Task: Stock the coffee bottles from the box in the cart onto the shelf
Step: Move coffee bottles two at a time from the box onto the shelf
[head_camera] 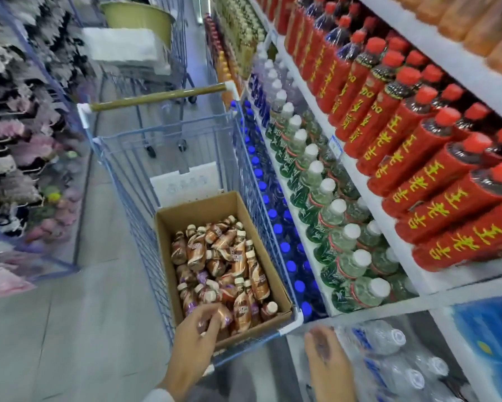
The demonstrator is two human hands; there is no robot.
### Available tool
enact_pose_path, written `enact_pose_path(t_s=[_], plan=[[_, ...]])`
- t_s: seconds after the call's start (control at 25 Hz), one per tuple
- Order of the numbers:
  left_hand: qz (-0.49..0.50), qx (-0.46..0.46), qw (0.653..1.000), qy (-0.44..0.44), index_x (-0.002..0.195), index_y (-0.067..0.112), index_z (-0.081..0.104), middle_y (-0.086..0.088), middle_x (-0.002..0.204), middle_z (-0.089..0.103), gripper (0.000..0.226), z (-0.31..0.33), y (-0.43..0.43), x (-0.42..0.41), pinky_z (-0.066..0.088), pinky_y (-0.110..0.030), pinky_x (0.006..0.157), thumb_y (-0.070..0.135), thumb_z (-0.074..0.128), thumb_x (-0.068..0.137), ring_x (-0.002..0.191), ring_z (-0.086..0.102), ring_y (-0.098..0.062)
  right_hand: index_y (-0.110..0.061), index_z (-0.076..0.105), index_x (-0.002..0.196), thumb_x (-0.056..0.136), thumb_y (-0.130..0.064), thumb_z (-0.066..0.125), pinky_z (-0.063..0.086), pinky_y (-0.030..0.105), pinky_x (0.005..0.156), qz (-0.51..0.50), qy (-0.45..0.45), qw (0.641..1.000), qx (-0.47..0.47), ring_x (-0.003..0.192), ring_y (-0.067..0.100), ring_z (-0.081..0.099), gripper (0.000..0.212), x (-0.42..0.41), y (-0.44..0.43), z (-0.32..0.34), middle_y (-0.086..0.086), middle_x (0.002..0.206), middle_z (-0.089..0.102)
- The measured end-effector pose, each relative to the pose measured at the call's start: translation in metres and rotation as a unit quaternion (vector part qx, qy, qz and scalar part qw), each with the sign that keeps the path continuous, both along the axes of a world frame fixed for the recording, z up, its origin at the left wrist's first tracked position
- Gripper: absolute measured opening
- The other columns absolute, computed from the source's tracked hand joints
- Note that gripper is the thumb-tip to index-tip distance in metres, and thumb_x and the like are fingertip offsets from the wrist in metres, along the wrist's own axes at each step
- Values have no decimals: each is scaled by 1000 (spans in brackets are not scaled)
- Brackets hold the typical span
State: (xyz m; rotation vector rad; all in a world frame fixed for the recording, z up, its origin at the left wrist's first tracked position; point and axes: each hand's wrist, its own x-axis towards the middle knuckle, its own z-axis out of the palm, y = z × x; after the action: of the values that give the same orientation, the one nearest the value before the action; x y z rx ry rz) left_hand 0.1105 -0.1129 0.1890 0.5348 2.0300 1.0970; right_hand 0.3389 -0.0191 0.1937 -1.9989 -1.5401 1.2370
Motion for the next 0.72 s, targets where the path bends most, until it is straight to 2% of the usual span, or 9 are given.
enact_pose_path(t_s=[0.16,0.28,0.4,0.56,0.64,0.72], plan=[[28,-32,999,-18,112,26,66,14,106,69,14,-33,19,-42,54,-31,92,24,61,99,103,65,-6,-36,61,115,93,-38,67,46,40,106,41,4,996,-78,115,14,61,23,-38,14,-5,-9,119,67],[93,-60,993,-34,112,24,59,7,105,66,15,-57,62,-76,47,-32,90,29,62,98,106,64,-20,-30,60,121,95,-34,65,45,32,100,67,5,992,-108,112,13,60,27,-59,26,-10,-7,122,65],[171,-113,977,-61,130,14,55,-6,124,63,47,-90,113,-114,42,-31,94,42,64,93,117,59,-29,-31,60,123,96,-36,63,47,32,98,101,-14,988,-119,106,8,60,28,-72,34,-18,-11,119,65],[173,-174,968,-49,152,13,38,-13,148,51,93,-165,163,-164,39,-38,113,58,71,76,134,50,-34,-54,60,108,90,-48,66,47,44,106,105,-35,982,-152,114,6,60,21,-78,30,-42,-25,115,65],[152,-215,962,-69,157,12,26,-18,154,43,106,-196,178,-173,37,-42,115,52,77,74,137,45,-38,-61,58,106,88,-43,69,48,42,105,107,-37,982,-152,114,6,61,27,-75,28,-56,-24,114,67],[109,-272,954,-65,159,8,13,-21,160,29,116,-214,186,-173,35,-45,116,46,83,74,141,38,-42,-53,60,108,91,-39,68,47,31,102,108,-33,978,-176,114,0,59,23,-76,31,-58,-24,117,66]])
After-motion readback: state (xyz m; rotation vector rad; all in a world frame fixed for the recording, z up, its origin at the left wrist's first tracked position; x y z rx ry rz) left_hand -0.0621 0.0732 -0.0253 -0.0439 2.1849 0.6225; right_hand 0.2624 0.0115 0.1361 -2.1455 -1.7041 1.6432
